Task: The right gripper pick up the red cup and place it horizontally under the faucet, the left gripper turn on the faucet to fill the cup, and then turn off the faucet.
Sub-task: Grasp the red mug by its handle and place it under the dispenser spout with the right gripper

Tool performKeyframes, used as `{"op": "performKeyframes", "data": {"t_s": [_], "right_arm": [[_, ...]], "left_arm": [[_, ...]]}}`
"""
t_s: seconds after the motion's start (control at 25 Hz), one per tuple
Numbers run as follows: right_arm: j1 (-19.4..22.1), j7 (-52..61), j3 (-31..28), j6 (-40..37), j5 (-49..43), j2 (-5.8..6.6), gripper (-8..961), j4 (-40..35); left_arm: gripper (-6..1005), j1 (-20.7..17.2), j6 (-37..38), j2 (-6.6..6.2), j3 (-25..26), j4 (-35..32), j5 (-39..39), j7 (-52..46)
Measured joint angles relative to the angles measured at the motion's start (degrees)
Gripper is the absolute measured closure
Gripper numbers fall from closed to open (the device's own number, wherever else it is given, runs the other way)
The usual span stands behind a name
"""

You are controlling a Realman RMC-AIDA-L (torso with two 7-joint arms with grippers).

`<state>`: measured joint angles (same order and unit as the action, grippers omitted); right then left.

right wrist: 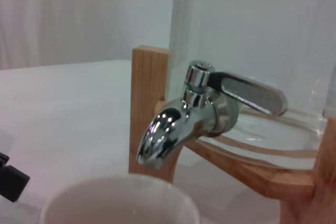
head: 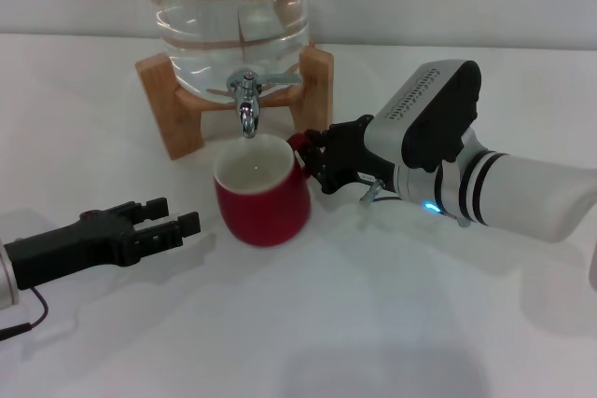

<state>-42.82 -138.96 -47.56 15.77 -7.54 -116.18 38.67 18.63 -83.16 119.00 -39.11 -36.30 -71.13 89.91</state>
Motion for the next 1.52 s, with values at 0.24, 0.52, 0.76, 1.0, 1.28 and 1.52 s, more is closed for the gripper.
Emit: {"op": "performKeyframes", "data": {"t_s": [0.24,0.52,0.76,1.0,1.28,1.52], "right_arm": [[-0.21,-0.02,0.0,0.53,0.38,0.0,815,0.0],[-0.45,-0.09,-0.25,0.58,0.76,0.0,803,0.0],[-0.55,-0.12,-0.55,0.58,2.04,0.0,800,0.0],[-0.98,-0.15,-0.02,0.58,3.72,0.0,801,-0.04],[-1.21,-0.24,0.39,0.59,4.98,0.0,800,-0.34],[-1.25,-1.11,0.01,0.88,7.4,0.0,797,-0.72]], "left_arm": [[237,0.0,0.0,0.0,0.0,0.0,0.03,0.0],[238,-0.07,0.02,0.0,0.0,0.0,0.02,0.0],[238,0.04,0.02,0.0,0.0,0.0,0.0,0.0],[239,0.21,0.02,0.0,0.0,0.0,-0.06,0.0],[240,0.19,0.02,0.0,0.0,0.0,-0.14,0.0],[240,0.17,0.02,0.0,0.0,0.0,-0.14,-0.01]]}}
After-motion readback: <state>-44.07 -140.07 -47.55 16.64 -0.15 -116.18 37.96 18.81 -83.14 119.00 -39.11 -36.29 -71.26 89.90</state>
